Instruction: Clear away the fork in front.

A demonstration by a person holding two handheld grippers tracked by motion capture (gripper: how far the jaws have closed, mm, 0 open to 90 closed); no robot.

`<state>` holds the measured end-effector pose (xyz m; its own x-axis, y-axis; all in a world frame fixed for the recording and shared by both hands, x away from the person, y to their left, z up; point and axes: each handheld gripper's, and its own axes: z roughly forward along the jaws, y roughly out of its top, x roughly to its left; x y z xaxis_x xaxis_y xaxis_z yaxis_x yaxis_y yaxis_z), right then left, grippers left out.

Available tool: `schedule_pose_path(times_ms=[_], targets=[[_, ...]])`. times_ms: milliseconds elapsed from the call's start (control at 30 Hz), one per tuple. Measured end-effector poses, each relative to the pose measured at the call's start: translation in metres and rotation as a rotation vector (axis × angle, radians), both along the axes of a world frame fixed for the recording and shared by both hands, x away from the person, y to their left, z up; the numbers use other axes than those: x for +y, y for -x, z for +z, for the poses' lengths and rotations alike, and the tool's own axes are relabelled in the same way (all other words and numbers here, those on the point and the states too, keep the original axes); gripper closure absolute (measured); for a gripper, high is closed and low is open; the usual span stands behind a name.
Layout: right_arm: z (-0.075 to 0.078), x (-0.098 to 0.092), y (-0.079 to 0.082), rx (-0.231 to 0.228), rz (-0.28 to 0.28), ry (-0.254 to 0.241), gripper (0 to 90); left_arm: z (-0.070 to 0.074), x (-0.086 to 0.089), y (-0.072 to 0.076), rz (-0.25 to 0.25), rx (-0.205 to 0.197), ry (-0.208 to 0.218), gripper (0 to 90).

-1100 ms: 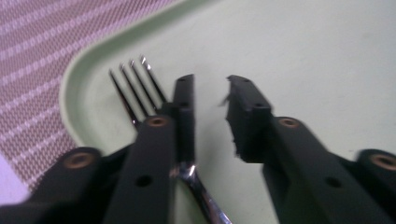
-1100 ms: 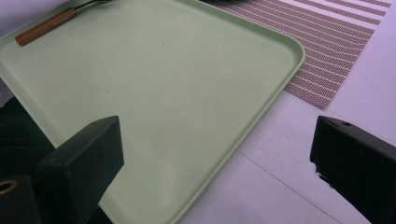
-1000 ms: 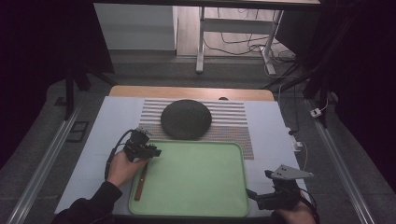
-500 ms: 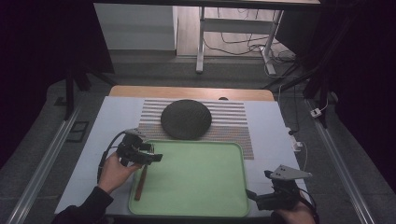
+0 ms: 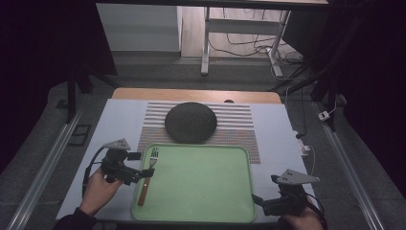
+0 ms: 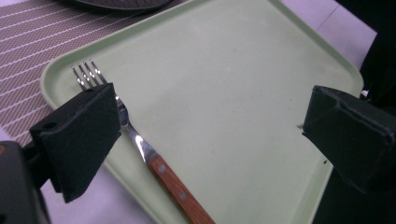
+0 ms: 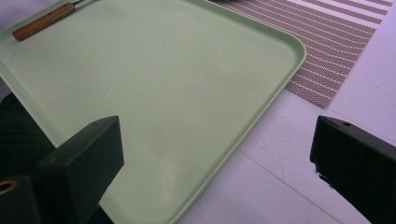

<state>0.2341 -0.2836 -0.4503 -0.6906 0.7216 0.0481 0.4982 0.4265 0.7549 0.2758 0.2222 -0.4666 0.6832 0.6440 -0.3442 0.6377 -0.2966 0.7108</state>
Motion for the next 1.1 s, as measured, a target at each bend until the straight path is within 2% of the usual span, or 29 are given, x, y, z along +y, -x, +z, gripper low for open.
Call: schedule_pose_path(times_ms=[433, 633, 1000, 1100], targets=[[0.000, -0.001, -0.001, 0.007, -0.005, -0.009, 2.9, 0.005, 0.036, 0.042, 0.050, -0.067, 0.053, 2.0], [0.000, -0.001, -0.001, 0.007, -0.006, -0.009, 2.9, 0.003, 0.049, 0.058, 0.077, -0.086, 0.047, 0.2], [0.000, -0.001, 0.000, 0.006, -0.009, -0.007, 2.9, -0.007, 0.064, 0.078, 0.136, -0.058, 0.028, 0.0], [0.000, 0.000, 0.000, 0.005, -0.008, -0.005, 2.9, -0.009, 0.067, 0.083, 0.147, -0.050, 0.008, 0.0]])
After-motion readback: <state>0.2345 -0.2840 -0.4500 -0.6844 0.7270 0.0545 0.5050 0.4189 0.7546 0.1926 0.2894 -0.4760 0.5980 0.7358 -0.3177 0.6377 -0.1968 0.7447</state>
